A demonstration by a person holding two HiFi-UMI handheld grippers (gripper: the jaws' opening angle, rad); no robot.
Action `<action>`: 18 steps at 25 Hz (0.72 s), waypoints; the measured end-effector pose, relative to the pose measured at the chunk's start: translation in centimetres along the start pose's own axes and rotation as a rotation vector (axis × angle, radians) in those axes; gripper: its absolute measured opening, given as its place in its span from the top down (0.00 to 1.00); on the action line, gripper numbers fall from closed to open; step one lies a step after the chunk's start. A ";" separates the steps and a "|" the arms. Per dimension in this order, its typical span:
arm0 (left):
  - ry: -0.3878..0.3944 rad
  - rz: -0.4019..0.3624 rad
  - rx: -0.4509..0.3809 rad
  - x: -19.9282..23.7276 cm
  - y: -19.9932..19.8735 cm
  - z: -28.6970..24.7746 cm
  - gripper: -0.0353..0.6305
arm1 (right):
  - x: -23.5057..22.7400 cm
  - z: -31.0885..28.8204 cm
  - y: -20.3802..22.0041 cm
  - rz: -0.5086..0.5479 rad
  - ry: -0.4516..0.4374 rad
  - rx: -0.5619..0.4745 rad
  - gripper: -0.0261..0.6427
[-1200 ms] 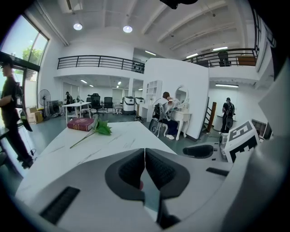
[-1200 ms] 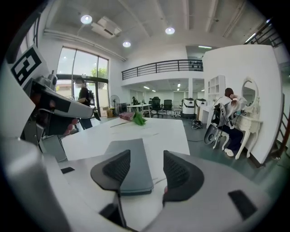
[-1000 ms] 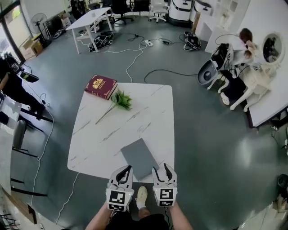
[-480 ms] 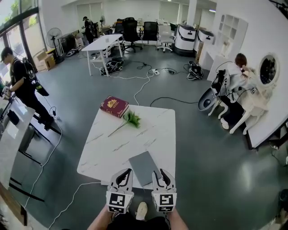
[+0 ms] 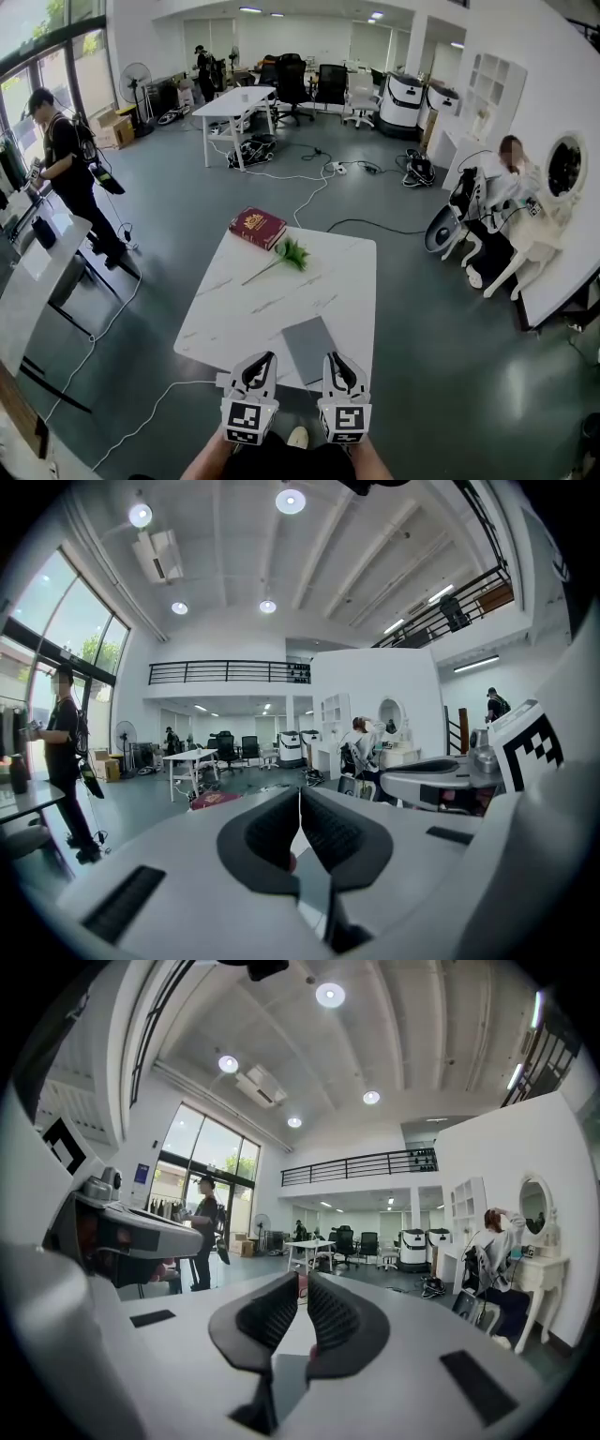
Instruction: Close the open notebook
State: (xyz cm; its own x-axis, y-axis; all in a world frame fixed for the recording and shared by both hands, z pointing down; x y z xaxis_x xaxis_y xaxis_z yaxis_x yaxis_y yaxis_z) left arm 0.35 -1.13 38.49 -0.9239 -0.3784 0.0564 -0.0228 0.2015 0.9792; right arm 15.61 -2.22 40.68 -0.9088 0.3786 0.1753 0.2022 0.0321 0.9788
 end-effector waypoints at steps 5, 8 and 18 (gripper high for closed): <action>-0.014 0.002 -0.012 0.0 0.0 1.5 0.91 | 1.3 0.8 -0.9 0.007 -0.018 -0.024 0.93; -0.020 0.001 -0.014 -0.1 0.0 2.0 0.91 | 1.9 1.2 -1.1 0.007 -0.035 -0.025 0.94; -0.024 -0.002 -0.013 0.2 0.2 2.2 0.91 | 2.1 1.1 -1.2 0.007 -0.041 -0.030 0.94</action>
State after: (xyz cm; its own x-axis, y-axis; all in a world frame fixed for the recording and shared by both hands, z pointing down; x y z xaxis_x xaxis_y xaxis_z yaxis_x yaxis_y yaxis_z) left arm -0.68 0.77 38.26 -0.9328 -0.3569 0.0502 -0.0194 0.1888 0.9818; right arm 13.88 -0.48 39.74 -0.8916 0.4161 0.1785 0.1971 0.0016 0.9804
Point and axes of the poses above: the fingertips, and each gripper's own axes: z backward along the fingers, x to its left, y out of its underside, the point moved 4 cm from there along z, backward along the fingers, and after that the axes turned 7 degrees about z, right-handed, at the moved point
